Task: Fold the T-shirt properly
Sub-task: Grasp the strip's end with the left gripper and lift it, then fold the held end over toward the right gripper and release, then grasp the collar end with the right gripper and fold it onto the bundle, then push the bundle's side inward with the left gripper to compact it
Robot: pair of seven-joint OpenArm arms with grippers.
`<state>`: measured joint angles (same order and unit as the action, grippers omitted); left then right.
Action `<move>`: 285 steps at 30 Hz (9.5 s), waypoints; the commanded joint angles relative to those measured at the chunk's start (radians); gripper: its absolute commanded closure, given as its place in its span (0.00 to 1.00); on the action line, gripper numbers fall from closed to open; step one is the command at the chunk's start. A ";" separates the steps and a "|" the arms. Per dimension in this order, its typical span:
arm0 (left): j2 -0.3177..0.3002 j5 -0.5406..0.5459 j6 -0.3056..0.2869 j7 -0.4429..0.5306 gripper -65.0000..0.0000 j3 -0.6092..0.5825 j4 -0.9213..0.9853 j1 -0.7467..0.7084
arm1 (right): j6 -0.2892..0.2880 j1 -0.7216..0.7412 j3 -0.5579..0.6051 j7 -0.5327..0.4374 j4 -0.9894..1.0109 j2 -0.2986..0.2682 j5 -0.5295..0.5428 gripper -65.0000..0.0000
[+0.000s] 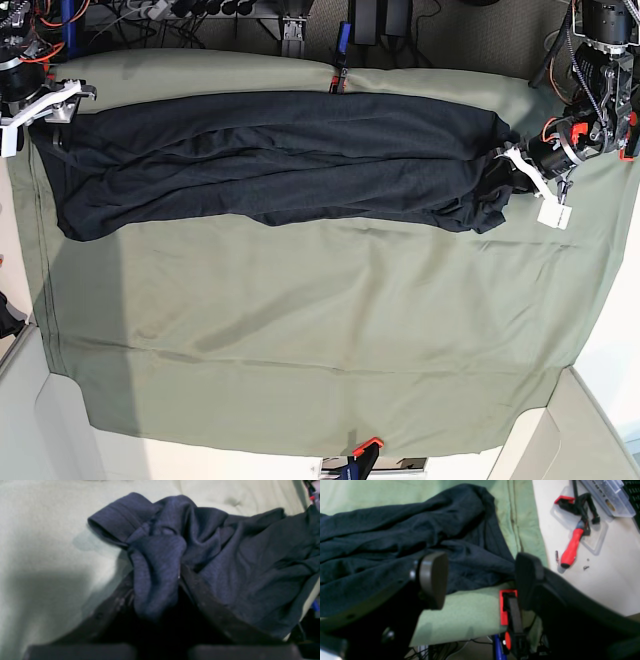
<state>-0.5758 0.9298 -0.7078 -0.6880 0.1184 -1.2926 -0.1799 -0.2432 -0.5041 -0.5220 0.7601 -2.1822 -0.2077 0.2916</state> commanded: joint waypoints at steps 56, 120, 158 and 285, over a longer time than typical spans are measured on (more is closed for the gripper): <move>0.126 -0.612 0.094 0.056 1.00 -0.338 -0.673 -0.010 | 0.000 -0.004 -0.007 -0.016 -0.019 -0.011 0.030 0.36; 0.142 -0.020 0.010 -0.155 0.37 -0.196 -0.524 0.129 | -0.181 0.365 0.256 -0.113 0.530 -0.061 0.034 1.00; 0.002 -0.070 0.010 -0.154 0.37 0.014 -0.346 0.041 | -0.283 0.278 0.515 -0.068 0.201 0.270 0.171 1.00; 0.013 -0.478 0.023 -0.067 1.00 -0.476 -0.302 0.237 | -0.146 0.545 0.378 -0.082 0.457 0.172 -0.048 1.00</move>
<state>-0.5522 0.4576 -0.6857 -0.7513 -0.3614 -1.5875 0.0418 -0.3847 0.0257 -0.1436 0.7002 -1.7096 -0.0334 0.2314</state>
